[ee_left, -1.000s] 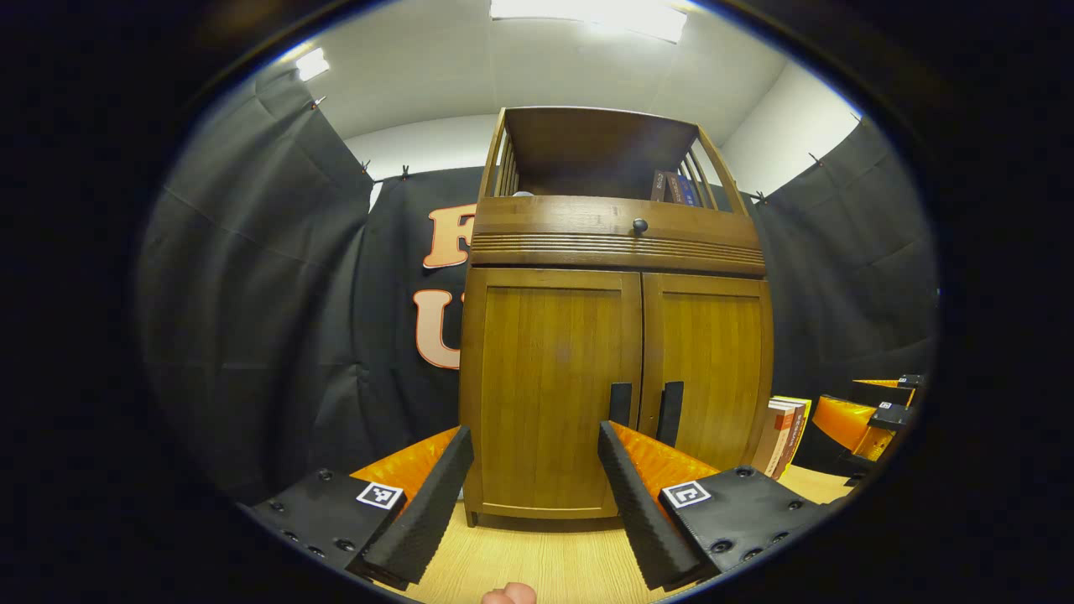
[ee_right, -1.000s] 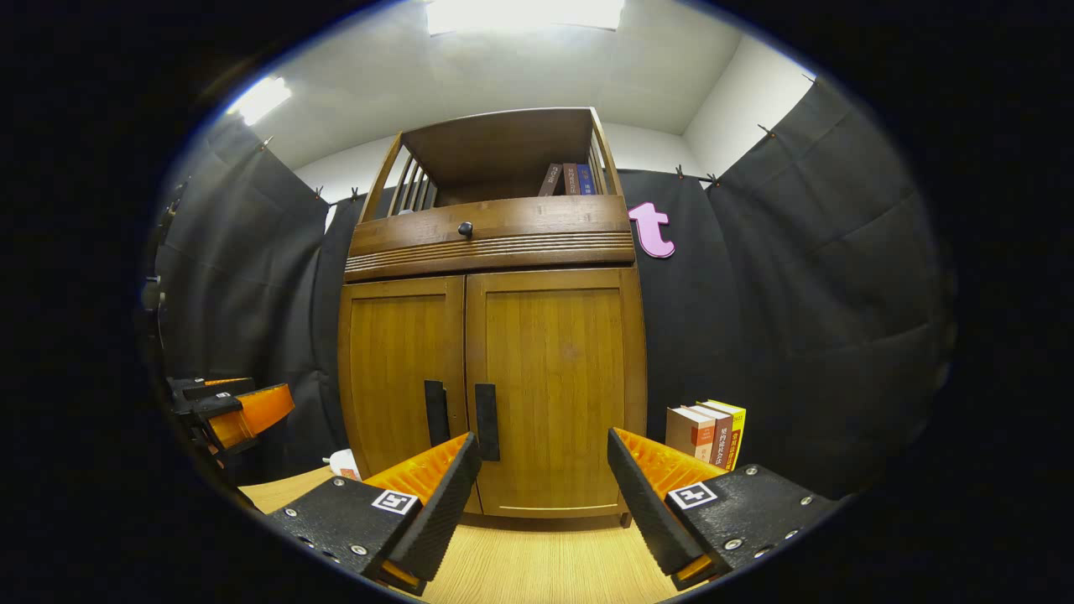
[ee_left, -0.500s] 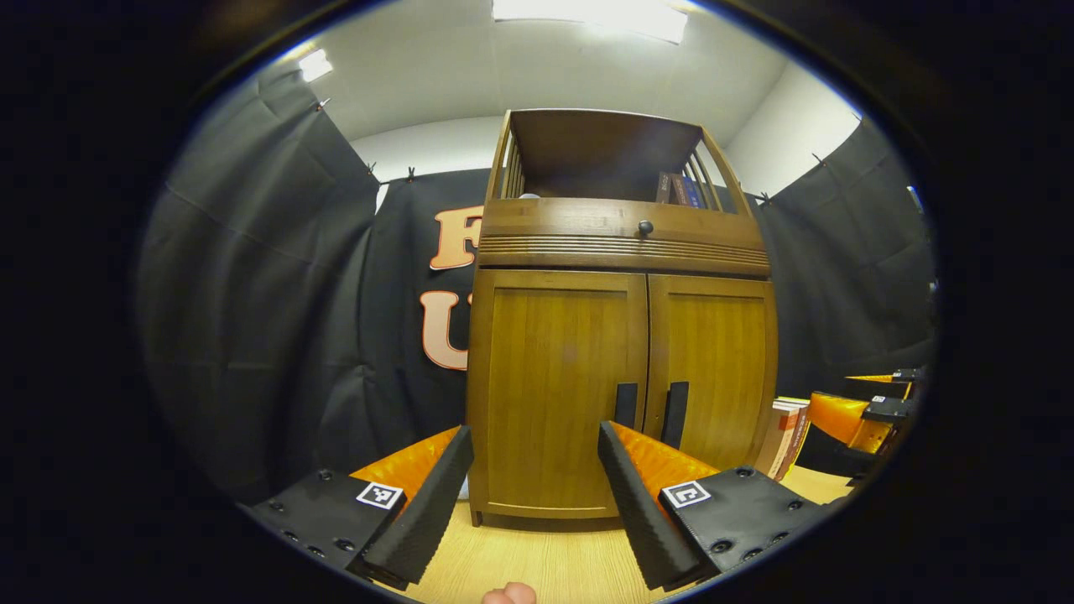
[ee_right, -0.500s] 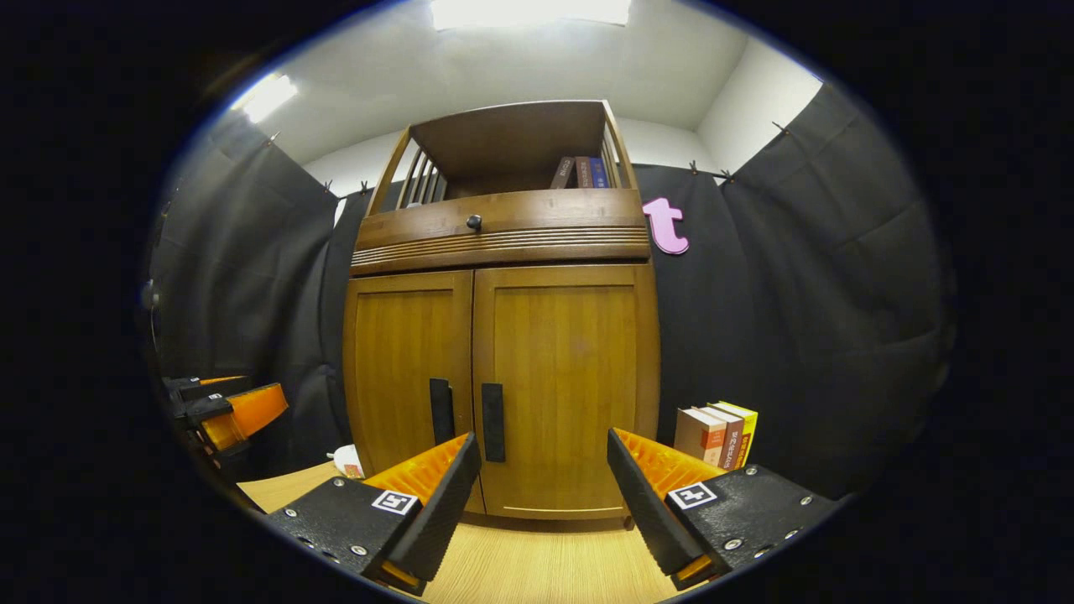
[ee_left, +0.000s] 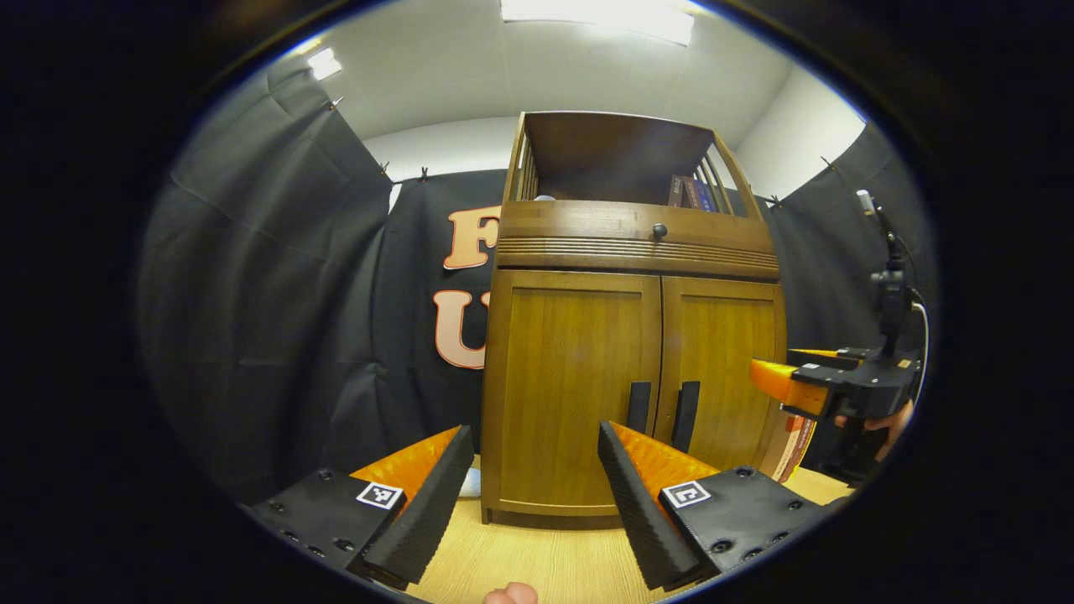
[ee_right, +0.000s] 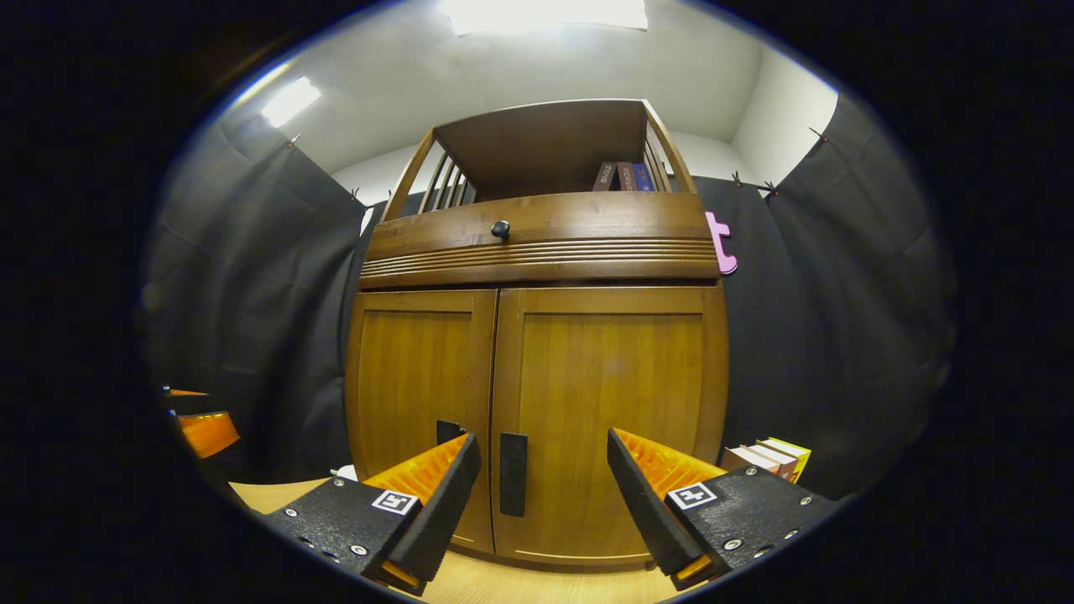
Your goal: Open the right door of the double-door shoe cabinet with the right hand, and open the left door with the left hand.
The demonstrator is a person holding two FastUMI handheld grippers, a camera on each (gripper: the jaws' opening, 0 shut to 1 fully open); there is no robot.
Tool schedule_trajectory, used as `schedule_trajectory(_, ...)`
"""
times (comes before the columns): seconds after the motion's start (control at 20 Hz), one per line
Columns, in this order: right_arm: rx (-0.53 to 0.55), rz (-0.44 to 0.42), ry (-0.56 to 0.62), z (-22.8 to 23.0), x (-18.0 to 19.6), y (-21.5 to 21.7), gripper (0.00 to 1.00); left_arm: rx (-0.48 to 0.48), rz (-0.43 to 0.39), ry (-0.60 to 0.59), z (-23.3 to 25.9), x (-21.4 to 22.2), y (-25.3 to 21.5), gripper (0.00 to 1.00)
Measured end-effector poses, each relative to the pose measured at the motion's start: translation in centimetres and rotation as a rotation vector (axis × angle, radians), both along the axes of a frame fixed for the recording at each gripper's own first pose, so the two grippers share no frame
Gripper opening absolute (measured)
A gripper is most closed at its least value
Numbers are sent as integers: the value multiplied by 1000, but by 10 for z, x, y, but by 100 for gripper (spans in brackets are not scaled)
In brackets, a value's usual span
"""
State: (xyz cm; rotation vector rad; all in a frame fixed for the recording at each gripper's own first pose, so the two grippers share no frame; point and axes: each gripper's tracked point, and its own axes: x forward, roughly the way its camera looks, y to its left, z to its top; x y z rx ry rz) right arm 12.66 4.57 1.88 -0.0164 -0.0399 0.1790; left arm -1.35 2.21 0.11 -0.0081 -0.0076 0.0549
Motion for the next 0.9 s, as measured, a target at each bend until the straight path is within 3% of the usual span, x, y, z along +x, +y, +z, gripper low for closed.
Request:
schedule_trajectory(0.15,-15,8,42,-26,39,17,93,-8,4,-10,5,-2,3,92)
schedule_trajectory(0.25,3,-3,78,-43,63,25,93,0,14,-9,4,-4,6,100)
schedule_trajectory(0.35,23,-15,114,-57,80,27,93,1,30,-9,5,-8,13,100)
schedule_trajectory(0.4,22,-29,129,-66,87,26,93,-2,37,-9,4,-9,16,93)
schedule_trajectory(0.7,-4,-72,177,-97,120,30,93,-9,72,3,0,-8,34,100)
schedule_trajectory(0.8,8,-87,195,-102,126,28,91,-11,76,7,-1,-6,37,93)
schedule_trajectory(0.85,14,-90,203,-104,128,29,96,-12,77,7,-1,-6,38,93)
schedule_trajectory(0.9,13,-105,194,-102,128,26,85,-11,76,9,-2,-6,39,93)
